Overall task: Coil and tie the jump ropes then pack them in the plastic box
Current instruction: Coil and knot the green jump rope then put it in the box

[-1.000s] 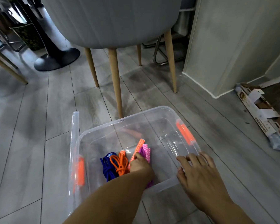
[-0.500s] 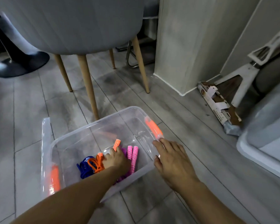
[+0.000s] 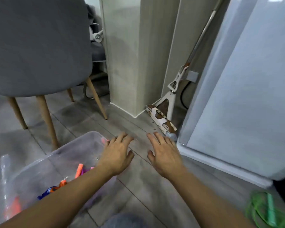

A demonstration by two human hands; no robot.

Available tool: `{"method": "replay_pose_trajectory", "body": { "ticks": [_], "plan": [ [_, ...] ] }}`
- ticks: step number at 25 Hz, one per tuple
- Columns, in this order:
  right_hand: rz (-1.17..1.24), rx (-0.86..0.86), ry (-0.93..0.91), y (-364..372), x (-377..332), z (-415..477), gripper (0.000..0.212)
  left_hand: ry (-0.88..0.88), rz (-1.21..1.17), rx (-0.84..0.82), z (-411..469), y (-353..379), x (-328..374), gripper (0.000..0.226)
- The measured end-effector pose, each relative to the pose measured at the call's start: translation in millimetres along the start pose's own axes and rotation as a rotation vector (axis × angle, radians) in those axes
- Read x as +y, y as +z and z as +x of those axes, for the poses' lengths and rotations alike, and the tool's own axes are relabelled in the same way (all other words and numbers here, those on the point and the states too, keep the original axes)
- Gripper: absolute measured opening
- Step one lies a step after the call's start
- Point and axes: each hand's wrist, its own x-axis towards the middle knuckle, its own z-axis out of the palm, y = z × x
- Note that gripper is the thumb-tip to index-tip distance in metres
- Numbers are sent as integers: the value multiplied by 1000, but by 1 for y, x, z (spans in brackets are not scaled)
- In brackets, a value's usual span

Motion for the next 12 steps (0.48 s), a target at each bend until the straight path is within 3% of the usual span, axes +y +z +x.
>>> {"method": "replay_pose_trajectory", "body": {
  "ticks": [7,12],
  "plan": [
    [-133,194,144,-110,81,-95,60,344,-59,123,-9,-54,169,48],
    [-228,214,271,-153,148,-176,60,484,-73,126,-23,-57,264,44]
  ]
}}
